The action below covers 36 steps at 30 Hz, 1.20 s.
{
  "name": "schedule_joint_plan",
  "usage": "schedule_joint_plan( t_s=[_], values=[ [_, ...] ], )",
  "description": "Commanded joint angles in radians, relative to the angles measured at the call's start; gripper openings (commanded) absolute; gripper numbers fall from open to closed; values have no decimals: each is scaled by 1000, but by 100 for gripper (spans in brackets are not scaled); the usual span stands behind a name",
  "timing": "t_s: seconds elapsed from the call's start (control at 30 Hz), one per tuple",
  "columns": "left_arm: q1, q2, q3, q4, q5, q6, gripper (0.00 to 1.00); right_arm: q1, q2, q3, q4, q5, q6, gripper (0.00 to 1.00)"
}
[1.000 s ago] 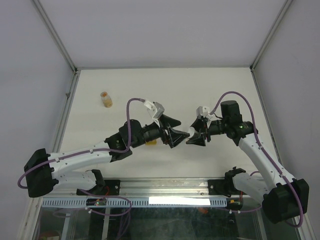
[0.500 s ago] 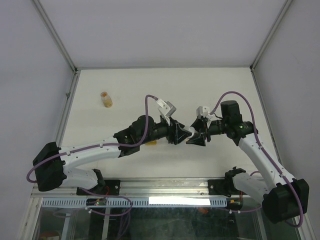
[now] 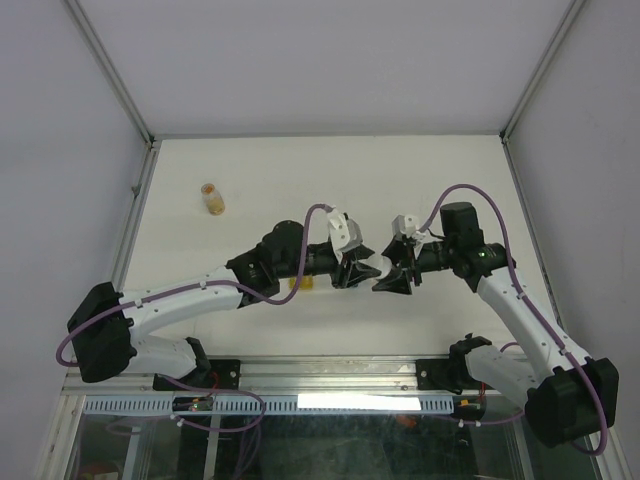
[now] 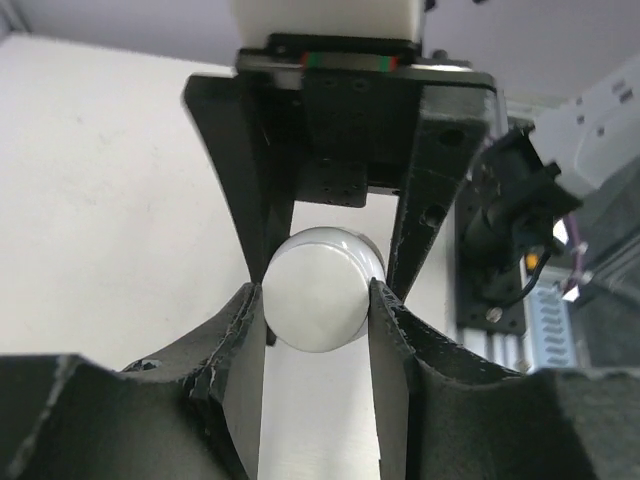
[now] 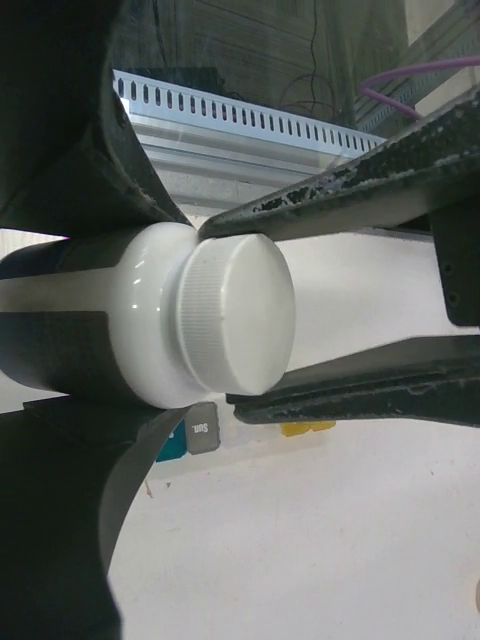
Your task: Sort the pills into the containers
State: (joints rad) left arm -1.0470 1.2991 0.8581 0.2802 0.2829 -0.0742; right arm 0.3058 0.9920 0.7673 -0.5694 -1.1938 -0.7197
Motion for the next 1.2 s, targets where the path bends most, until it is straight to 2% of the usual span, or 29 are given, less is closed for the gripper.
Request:
schedule_joint_plan(
  t_s=[0.0,0.07,0.1,0.13,0.17,0.2,0.23,0.47,0.63,0.93,1.17],
  values=[
    [-33,11,55,-96,460,514,29,1,-8,38,54,-24,19,0],
    [-26,4,61,-68,386,521,60,1,-9,38,54,-21,19,0],
    [-25,-5,55,-31,331,501,71,1,-9,38,54,-21,19,0],
    [-22,-18,38,20,278,462,80,1,-9,38,54,-20,19,0],
    [-15,-32,21,62,259,431,84,1,-8,38,54,-20,19,0],
    [-10,-47,1,103,254,401,95,0,-9,38,54,-20,18,0],
    [-6,-62,-20,149,236,362,98,0,-9,39,54,-20,18,0],
    [0,-182,-152,331,-35,1,99,2,-4,38,54,-23,17,0],
    [1,-170,-131,276,-123,-180,96,1,-4,38,54,-23,17,0],
    [-2,-73,-33,173,-71,-225,75,1,-4,38,54,-22,17,0],
    [-2,-20,4,147,-46,-216,64,1,-3,38,54,-21,17,0]
  ],
)
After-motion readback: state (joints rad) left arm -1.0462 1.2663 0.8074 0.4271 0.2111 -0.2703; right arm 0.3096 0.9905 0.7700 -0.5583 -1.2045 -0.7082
